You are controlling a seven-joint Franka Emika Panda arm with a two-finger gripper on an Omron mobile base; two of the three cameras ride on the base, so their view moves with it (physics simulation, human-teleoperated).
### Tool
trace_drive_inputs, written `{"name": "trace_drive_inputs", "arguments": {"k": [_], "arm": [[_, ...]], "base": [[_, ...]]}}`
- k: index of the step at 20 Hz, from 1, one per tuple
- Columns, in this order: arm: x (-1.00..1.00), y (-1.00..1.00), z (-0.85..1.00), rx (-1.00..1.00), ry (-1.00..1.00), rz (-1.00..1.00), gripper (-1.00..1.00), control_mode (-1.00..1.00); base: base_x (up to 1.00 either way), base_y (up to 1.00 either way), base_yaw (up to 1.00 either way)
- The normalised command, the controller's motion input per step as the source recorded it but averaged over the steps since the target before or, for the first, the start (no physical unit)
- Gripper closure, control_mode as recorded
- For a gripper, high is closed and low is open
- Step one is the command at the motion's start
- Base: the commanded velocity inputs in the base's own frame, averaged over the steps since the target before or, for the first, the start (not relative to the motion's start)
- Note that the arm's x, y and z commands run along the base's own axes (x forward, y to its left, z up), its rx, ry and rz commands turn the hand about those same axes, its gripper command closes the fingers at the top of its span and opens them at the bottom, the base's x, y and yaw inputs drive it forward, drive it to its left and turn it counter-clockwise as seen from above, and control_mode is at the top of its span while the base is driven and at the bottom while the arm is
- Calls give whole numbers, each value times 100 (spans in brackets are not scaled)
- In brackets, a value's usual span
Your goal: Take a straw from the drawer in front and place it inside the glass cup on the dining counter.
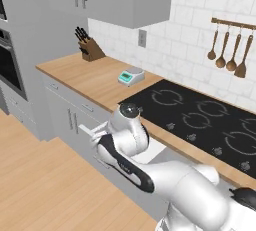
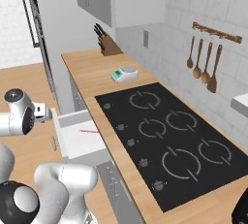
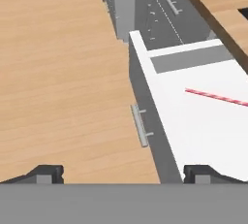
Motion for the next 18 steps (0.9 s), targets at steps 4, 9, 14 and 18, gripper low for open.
{"name": "trace_drive_inputs", "arguments": {"k": [4,9,14,18], "arm": [[70,-34,74,-11,0,-17,-100,-100],[63,-32,8,-18,2,-19,-100,-100],[48,-46,-40,-2,16,-12,-100,-100],[19,-48,-64,0,17,-7,-100,-100]], "base": [[0,0,0],[0,0,0],[0,0,0],[0,0,0]]}}
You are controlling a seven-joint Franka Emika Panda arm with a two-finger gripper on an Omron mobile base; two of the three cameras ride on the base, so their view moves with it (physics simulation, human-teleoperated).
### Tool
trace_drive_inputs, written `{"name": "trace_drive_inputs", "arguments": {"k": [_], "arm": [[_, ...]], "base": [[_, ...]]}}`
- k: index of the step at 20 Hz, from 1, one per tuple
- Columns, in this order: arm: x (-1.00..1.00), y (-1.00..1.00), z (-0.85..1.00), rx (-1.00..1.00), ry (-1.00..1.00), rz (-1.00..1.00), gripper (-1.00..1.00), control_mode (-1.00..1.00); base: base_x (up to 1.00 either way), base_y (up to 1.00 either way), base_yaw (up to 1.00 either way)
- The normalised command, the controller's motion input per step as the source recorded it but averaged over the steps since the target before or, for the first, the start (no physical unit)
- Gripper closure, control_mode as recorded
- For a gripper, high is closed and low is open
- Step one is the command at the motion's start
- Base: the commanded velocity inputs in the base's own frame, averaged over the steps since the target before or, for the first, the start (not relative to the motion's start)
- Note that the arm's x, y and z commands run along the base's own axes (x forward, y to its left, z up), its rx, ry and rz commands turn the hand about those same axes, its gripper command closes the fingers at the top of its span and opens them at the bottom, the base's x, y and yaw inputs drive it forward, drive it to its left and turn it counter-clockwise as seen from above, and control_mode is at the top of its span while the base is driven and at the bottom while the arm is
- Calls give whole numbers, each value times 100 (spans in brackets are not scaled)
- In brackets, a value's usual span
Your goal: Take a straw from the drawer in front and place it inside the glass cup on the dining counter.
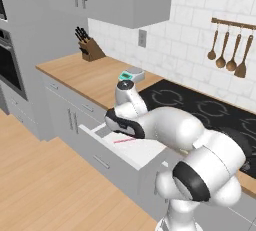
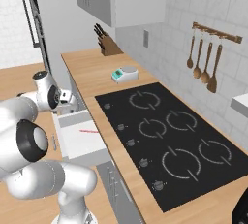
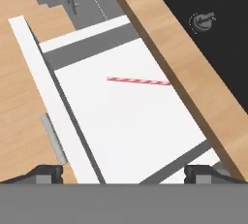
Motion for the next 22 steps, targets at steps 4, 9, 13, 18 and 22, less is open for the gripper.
{"name": "trace_drive_inputs", "arguments": {"k": [4,9,13,18,22], "arm": [[1,-33,-68,0,8,-3,-100,-100],[1,-26,-76,0,8,-2,-100,-100],[0,-20,-63,0,5,-1,-100,-100],[0,-11,-38,3,2,0,-100,-100],[0,-1,-29,6,7,0,-100,-100]], "base": [[0,0,0],[0,0,0],[0,0,0],[0,0,0],[0,0,0]]}}
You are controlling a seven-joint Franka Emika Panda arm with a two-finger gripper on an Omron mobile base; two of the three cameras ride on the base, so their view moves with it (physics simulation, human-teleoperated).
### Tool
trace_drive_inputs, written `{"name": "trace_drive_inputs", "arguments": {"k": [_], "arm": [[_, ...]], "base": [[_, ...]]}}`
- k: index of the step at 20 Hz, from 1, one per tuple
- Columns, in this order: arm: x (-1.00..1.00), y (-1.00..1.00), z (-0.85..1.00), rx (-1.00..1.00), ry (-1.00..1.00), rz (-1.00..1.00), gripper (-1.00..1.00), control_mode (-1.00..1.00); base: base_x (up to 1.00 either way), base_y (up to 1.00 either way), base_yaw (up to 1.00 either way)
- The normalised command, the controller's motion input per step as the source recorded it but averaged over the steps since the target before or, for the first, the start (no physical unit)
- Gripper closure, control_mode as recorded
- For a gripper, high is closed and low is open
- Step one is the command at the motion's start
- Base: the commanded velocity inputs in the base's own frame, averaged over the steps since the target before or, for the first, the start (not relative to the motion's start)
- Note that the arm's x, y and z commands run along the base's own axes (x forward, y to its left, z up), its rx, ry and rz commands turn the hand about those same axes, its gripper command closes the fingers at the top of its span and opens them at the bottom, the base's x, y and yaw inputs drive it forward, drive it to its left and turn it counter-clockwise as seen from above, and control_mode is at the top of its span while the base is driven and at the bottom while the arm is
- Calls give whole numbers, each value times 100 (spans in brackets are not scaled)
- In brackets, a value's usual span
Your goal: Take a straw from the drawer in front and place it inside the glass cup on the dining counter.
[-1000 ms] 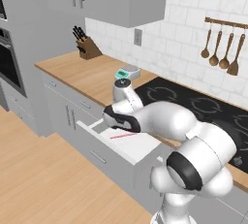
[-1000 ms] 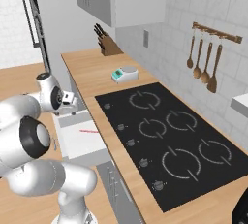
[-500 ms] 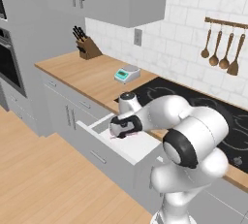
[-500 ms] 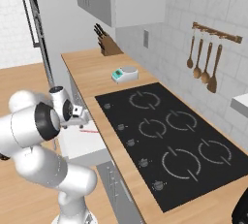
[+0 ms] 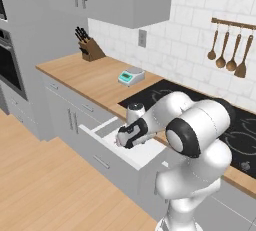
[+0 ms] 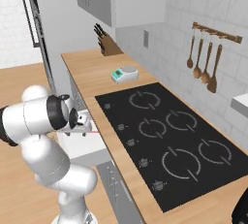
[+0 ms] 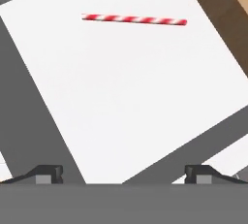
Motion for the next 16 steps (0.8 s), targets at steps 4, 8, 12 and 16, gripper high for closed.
{"name": "trace_drive_inputs", "arguments": {"k": [4,8,12,16], "arm": [[-3,5,-26,7,9,0,-100,-100],[-12,23,-17,6,8,0,-100,-100],[-19,40,-17,4,6,0,-100,-100],[-31,57,-17,2,4,0,-100,-100]], "base": [[0,0,0],[0,0,0],[0,0,0],[0,0,0]]}}
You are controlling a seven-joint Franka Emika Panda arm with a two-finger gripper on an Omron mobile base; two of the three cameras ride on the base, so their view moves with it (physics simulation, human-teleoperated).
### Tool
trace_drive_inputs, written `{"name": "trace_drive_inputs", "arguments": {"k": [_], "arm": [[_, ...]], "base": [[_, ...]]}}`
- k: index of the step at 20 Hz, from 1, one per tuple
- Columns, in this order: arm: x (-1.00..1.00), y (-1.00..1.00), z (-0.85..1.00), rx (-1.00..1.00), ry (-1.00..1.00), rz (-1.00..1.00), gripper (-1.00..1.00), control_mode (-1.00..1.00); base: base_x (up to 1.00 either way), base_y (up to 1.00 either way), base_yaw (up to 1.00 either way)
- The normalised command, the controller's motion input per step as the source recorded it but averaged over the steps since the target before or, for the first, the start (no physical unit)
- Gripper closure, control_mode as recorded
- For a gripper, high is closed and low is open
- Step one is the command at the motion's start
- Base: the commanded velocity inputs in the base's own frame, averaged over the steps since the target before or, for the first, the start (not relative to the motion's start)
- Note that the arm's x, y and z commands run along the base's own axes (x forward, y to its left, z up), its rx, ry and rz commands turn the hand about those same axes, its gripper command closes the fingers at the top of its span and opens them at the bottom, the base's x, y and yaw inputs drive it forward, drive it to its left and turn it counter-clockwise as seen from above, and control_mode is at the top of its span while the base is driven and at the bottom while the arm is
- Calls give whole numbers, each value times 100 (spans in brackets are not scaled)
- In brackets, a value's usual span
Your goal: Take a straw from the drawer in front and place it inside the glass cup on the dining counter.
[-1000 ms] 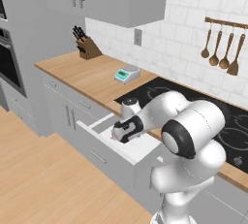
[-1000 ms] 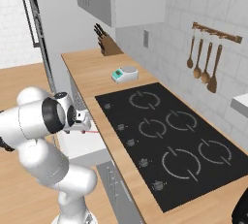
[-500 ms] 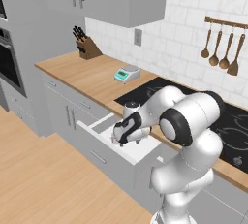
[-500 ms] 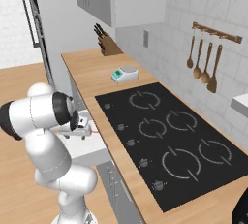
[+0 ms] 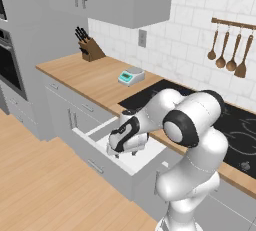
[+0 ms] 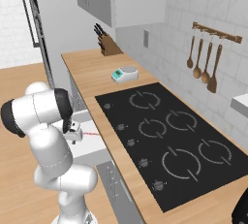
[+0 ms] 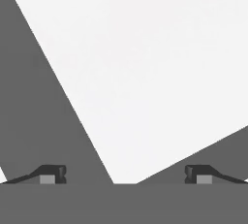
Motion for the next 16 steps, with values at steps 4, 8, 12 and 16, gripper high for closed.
{"name": "trace_drive_inputs", "arguments": {"k": [4,8,12,16], "arm": [[-77,89,-8,0,2,1,-100,-100],[-99,100,0,0,0,6,-100,-100],[-46,77,38,0,-3,6,-100,-100],[37,1,92,0,-9,0,-100,-100]], "base": [[0,0,0],[0,0,0],[0,0,0],[0,0,0]]}}
